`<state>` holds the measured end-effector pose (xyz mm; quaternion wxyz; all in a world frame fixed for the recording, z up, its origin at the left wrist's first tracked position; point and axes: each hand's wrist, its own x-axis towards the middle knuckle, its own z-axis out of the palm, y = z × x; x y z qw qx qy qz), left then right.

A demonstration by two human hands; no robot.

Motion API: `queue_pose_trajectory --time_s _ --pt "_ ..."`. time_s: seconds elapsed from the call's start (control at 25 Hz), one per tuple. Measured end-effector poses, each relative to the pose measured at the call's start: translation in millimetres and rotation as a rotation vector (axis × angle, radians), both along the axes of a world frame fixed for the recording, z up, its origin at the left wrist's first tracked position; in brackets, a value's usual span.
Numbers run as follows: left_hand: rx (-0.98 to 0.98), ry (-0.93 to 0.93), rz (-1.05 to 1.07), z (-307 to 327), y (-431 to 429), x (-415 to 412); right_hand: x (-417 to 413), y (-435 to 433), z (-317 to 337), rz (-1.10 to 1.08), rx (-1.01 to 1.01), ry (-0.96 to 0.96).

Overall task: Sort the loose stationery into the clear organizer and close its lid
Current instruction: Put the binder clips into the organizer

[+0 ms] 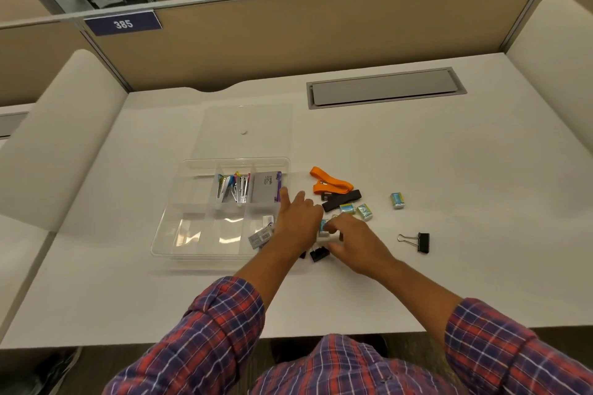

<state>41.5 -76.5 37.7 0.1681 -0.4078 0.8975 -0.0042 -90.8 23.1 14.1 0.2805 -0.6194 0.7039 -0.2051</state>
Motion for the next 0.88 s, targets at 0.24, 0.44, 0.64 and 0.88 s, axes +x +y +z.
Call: queue_pose_trajectory --time_s 0.24,0.44,0.64,0.88 --pt "0.002 -0.024 -0.012 -5.8 -7.1 -4.2 9.9 8.0 -9.9 0.203 0.03 0.184" --pt "-0.041 0.001 -0.042 -11.0 -10.6 -0.9 16.8 8.6 -16.3 0.311 -0.086 0.314" --pt "-0.018 -0.035 -0.074 -4.4 -12.6 -3.9 19.7 8.2 -23.1 0.34 -0.045 0.324" --pt "0.014 0.126 -0.036 6.9 -15.2 -0.2 3.4 7.8 -7.1 -0.05 0.093 -0.228"
